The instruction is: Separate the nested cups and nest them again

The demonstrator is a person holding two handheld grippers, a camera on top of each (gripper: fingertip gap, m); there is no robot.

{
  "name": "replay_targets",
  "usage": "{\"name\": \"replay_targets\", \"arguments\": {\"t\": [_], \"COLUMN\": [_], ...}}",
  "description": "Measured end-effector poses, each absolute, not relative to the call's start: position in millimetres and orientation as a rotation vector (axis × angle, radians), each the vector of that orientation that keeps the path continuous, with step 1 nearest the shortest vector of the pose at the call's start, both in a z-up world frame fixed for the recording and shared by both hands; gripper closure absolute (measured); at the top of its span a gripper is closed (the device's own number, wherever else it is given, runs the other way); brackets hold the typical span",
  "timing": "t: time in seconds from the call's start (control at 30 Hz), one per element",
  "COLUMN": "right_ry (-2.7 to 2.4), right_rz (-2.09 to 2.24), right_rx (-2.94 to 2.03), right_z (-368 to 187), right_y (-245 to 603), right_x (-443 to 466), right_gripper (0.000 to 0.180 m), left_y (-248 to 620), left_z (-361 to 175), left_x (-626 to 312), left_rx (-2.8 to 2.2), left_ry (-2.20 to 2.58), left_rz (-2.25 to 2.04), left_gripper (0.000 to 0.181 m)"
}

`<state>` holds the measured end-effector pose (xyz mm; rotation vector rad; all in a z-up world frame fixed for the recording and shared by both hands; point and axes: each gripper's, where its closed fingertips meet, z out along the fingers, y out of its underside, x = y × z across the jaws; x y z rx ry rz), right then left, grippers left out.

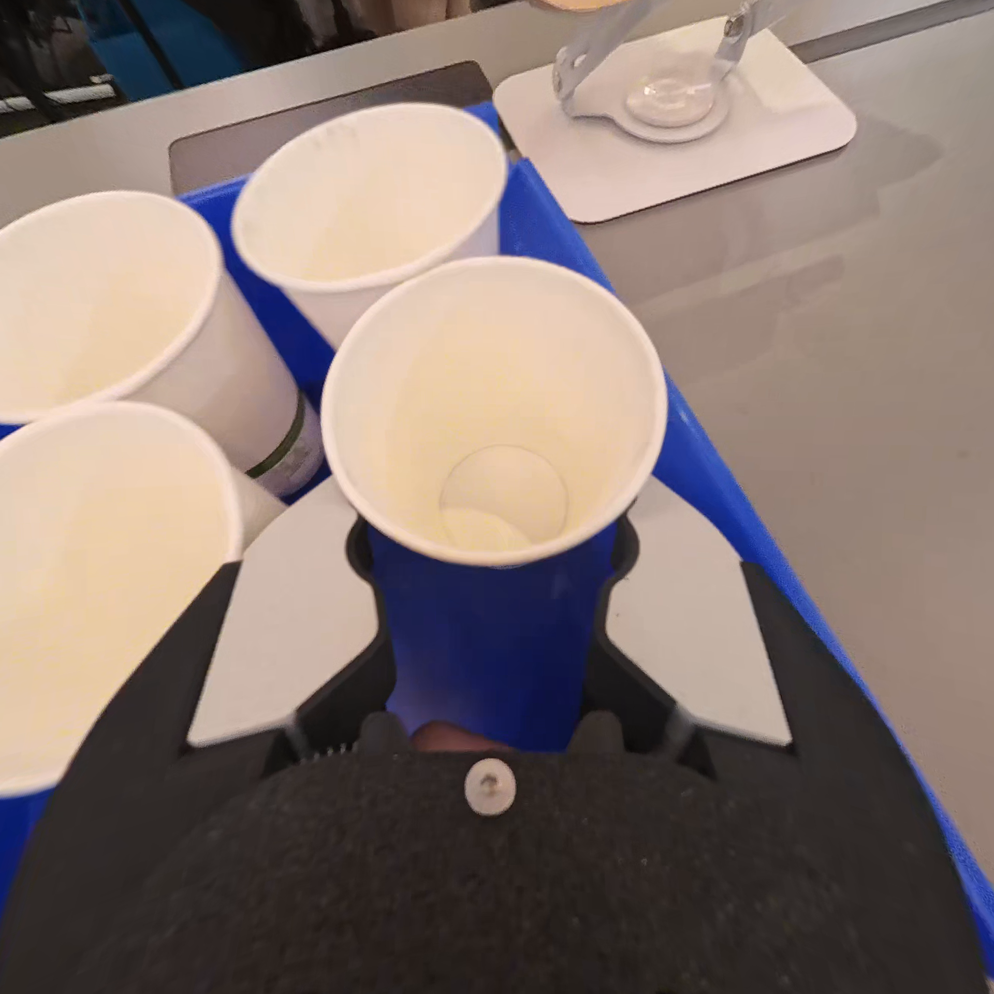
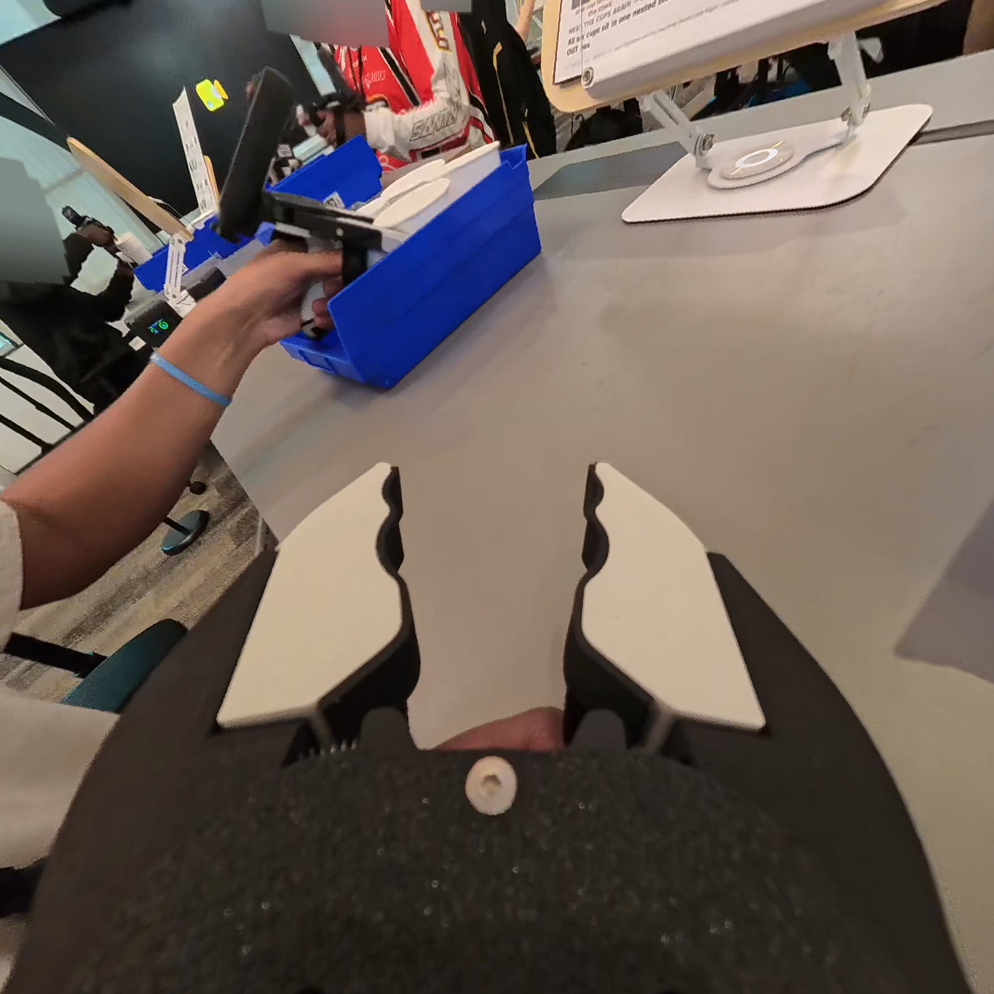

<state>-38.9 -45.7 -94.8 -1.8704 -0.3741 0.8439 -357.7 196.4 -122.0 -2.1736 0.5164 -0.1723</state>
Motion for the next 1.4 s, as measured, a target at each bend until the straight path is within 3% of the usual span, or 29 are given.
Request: {"name": "replay_targets", "arguments": {"t": [0.27,0.5,0.63,0.77,1.17,1.4], "right_ry": [-0.411,-0.532,-0.890,-1.266,-1.514,-1.441], "right_rz": [0.843,0.756,0.822,0.685,0.813,0.823], "right_rx": [-1.899,-1.849,-1.740,-1.611,-1.468,-1.466], "right_z": [-101.8,-81.7,-51.4,-29.3,-14.4,-13.9], "right_y": [-47.5,-31.8,-28.0,-13.1,-15.6,-13.4], "right_x": [-45.6,-28.1,-52.6,-87.1,-134.1,-119.8], "right_gripper": [0.115,0.116,0.110,0.090,0.088,0.092], "left_y": [196.3,107.7,59.8,27.9,-18.6,-17.9], "left_z": [-114.6,-29.9,5.3,1.8,-31.6,-19.8], "left_x": [-350.2,-361.4,-318.8,-249.7,-134.2,-135.3], "left_rx": [-2.120,-1.921,-1.807,-1.702,-1.537,-1.545], "left_ry": [0.544,0.706,0.983,1.336,1.831,1.612], "left_rz": [-0.232,-0.459,-0.594,-0.646,-0.781,-0.838], "left_gripper": [0.097,0.098,0.097,0.097,0.097,0.095]}}
